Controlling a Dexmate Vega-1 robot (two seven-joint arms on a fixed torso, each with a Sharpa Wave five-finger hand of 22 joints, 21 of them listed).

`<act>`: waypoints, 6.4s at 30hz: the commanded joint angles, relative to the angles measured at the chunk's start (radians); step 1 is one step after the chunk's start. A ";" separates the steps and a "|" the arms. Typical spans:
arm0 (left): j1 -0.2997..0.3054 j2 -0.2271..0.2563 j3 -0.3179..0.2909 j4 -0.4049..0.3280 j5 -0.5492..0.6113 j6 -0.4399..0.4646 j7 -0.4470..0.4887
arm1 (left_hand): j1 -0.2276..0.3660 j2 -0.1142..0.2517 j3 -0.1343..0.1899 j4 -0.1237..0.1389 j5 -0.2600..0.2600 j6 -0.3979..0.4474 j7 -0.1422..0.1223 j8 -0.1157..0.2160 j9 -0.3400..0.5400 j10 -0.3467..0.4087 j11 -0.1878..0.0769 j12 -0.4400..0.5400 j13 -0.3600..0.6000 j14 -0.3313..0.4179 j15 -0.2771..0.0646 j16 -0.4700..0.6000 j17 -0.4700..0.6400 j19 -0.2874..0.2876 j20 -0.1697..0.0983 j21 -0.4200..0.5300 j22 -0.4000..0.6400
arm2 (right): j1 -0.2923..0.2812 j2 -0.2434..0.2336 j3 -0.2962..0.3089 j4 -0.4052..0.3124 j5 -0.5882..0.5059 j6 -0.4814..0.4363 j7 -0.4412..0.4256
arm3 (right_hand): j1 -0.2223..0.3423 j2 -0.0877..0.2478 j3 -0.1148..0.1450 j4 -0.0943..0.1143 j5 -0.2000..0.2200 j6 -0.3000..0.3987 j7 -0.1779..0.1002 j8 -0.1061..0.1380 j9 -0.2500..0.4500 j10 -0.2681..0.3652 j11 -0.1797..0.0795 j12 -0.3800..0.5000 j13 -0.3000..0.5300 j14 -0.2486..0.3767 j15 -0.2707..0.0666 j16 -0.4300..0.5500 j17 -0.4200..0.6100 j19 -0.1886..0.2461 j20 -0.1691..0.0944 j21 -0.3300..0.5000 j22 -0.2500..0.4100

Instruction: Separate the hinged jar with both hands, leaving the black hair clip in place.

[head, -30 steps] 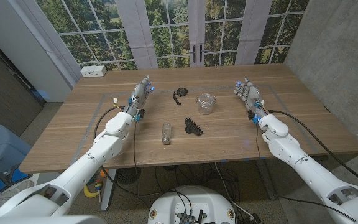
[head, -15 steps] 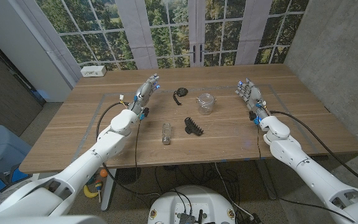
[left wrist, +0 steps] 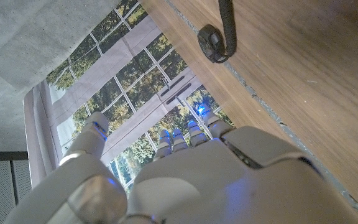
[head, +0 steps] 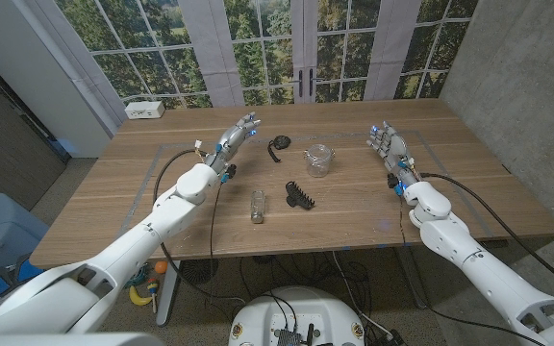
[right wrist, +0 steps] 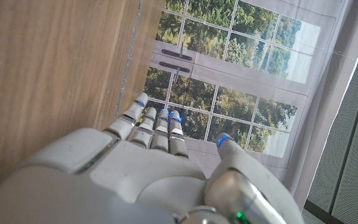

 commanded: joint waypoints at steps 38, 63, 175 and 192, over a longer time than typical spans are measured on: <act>-0.124 -0.014 0.148 0.028 0.247 0.016 -0.043 | 0.072 -0.144 -0.073 -0.012 0.032 -0.079 0.020 -0.008 0.006 -0.055 -0.006 -0.006 0.009 -0.040 -0.041 -0.002 0.004 -0.005 -0.048 -0.022 0.003 | -0.098 -0.025 0.040 -0.077 -0.008 0.037 -0.058 | 0.000 -0.008 0.002 -0.023 -0.010 0.014 -0.001 0.004 0.005 0.013 -0.001 0.006 -0.011 0.006 -0.001 0.012 -0.005 0.012 0.003 -0.014 0.002; -0.175 -0.031 0.213 0.055 0.331 0.025 -0.087 | 0.171 -0.168 -0.168 -0.012 0.120 -0.103 -0.009 0.000 0.008 -0.076 -0.009 0.001 0.010 -0.066 -0.031 -0.001 0.005 -0.008 -0.028 -0.033 0.002 | -0.138 -0.022 0.057 -0.101 -0.009 0.056 -0.086 | -0.006 -0.005 0.000 -0.031 -0.013 0.017 0.002 0.004 0.005 0.016 0.000 0.006 -0.020 0.006 0.000 0.016 -0.008 0.017 0.004 -0.023 0.003; -0.240 -0.268 0.213 0.335 0.106 -0.019 -0.110 | 0.990 0.204 -0.200 -0.002 0.002 0.832 0.080 0.419 0.161 1.097 -0.055 0.286 0.181 1.058 -0.203 0.327 0.185 0.480 0.008 0.138 0.035 | -0.168 -0.018 0.070 -0.112 -0.078 0.079 -0.173 | 0.025 -0.011 0.028 -0.114 -0.014 0.029 0.003 0.004 0.005 0.033 0.003 0.010 -0.047 0.018 0.013 0.018 -0.050 0.052 0.021 -0.072 0.003; -0.364 -0.243 0.205 0.389 0.018 0.043 -0.377 | 0.995 0.201 -0.200 0.001 0.004 0.828 0.091 0.435 0.180 1.093 -0.041 0.292 0.216 1.059 -0.200 0.329 0.204 0.474 0.013 0.150 0.036 | -0.203 -0.035 0.057 -0.209 -0.285 0.028 -0.368 | 0.153 -0.028 0.077 -0.246 -0.017 0.043 -0.010 0.007 0.005 0.049 -0.008 0.010 -0.053 0.045 0.019 0.018 -0.091 0.082 0.028 -0.084 0.004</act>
